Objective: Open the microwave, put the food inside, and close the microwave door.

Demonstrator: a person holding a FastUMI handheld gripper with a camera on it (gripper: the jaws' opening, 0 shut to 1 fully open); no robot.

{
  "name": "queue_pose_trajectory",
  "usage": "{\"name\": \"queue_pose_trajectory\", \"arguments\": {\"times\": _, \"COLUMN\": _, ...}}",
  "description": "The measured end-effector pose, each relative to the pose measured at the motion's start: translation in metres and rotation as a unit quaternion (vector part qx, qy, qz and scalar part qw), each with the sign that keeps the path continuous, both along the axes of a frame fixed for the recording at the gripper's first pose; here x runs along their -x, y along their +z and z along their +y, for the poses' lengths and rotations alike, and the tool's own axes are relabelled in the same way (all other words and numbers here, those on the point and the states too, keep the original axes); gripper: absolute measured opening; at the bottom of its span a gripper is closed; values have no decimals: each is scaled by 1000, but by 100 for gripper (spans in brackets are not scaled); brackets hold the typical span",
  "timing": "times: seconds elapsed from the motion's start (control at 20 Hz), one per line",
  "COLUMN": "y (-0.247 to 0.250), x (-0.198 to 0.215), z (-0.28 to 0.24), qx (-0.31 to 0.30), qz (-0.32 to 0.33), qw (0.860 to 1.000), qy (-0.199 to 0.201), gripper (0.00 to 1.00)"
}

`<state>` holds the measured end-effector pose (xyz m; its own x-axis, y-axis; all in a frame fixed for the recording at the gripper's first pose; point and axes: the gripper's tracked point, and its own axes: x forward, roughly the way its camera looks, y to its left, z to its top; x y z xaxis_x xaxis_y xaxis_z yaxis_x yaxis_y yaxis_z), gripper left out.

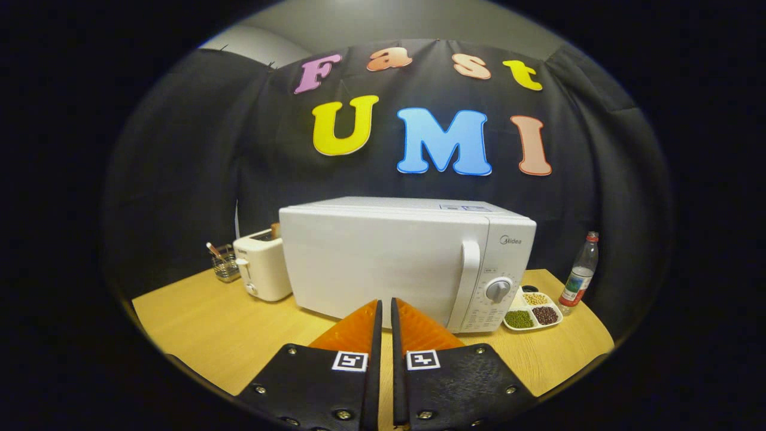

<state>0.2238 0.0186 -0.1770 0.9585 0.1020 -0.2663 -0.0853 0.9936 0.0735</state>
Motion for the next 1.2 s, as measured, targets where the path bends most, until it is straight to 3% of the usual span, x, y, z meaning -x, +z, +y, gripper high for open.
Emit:
{"name": "queue_pose_trajectory", "arguments": {"times": 0.15, "y": 39, "x": 43, "z": -10, "qx": -37, "qz": -17, "qw": 999, "qy": 7, "gripper": 9}}
{"name": "queue_pose_trajectory", "arguments": {"times": 0.4, "y": 94, "x": 124, "z": -50, "qx": -31, "qz": -56, "qw": 997, "qy": -40, "gripper": 9}}
{"name": "queue_pose_trajectory", "arguments": {"times": 0.65, "y": 113, "x": 200, "z": -45, "qx": -37, "qz": -46, "qw": 998, "qy": -17, "gripper": 9}}
{"name": "queue_pose_trajectory", "arguments": {"times": 0.9, "y": 119, "x": 239, "z": -58, "qx": 34, "qz": -68, "qw": 996, "qy": -41, "gripper": 9}}
{"name": "queue_pose_trajectory", "arguments": {"times": 1.1, "y": 150, "x": 270, "z": -59, "qx": -8, "qz": -98, "qw": 994, "qy": -48, "gripper": 9}}
{"name": "queue_pose_trajectory", "arguments": {"times": 1.15, "y": 159, "x": 274, "z": -63, "qx": -20, "qz": -104, "qw": 993, "qy": -52, "gripper": 11}}
{"name": "queue_pose_trajectory", "arguments": {"times": 1.2, "y": 165, "x": 277, "z": -68, "qx": -26, "qz": -107, "qw": 992, "qy": -60, "gripper": 32}}
